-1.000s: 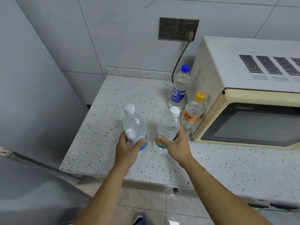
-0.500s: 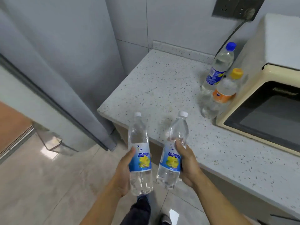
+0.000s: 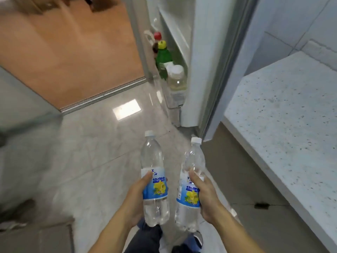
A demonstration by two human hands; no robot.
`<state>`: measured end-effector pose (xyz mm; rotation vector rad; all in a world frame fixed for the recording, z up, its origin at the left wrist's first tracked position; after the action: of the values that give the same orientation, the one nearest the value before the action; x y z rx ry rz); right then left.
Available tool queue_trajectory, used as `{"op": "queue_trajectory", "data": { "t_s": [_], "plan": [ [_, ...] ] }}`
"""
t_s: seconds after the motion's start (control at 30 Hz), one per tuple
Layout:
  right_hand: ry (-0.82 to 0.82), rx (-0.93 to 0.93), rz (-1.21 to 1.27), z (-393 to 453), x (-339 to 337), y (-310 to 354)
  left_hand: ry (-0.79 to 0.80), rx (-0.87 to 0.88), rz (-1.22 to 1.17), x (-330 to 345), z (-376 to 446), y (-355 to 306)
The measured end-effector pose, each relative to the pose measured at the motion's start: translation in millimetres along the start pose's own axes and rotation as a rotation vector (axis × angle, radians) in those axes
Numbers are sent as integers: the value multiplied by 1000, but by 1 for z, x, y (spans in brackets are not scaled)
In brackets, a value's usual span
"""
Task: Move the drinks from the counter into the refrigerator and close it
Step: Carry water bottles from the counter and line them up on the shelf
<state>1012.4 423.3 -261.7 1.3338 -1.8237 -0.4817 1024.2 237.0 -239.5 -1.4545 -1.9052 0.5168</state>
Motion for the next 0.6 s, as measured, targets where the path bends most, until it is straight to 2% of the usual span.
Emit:
{"op": "queue_trajectory", "data": {
  "t_s": [0.1,0.27,0.6],
  "plan": [
    [87,36,-70,20,55,-12,-107,36,-67,-54,-10,-15],
    [153,62,-194,58,147,-24,-250,125,-45,-142,-17,-49],
    [252,22,-325,133,311,-16,-371,268,-51,-271,5,-143]
  ]
}}
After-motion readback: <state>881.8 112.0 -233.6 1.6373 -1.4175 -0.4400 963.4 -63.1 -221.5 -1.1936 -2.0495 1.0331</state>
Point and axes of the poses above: each hand's wrist, its own z-axis towards the middle knuckle, its own x-axis out of the palm, y = z × x, the point moved 8 cm from there along z, towards the middle knuckle, and after that the axes turned 3 degrees about y, right-handed, at the moved point
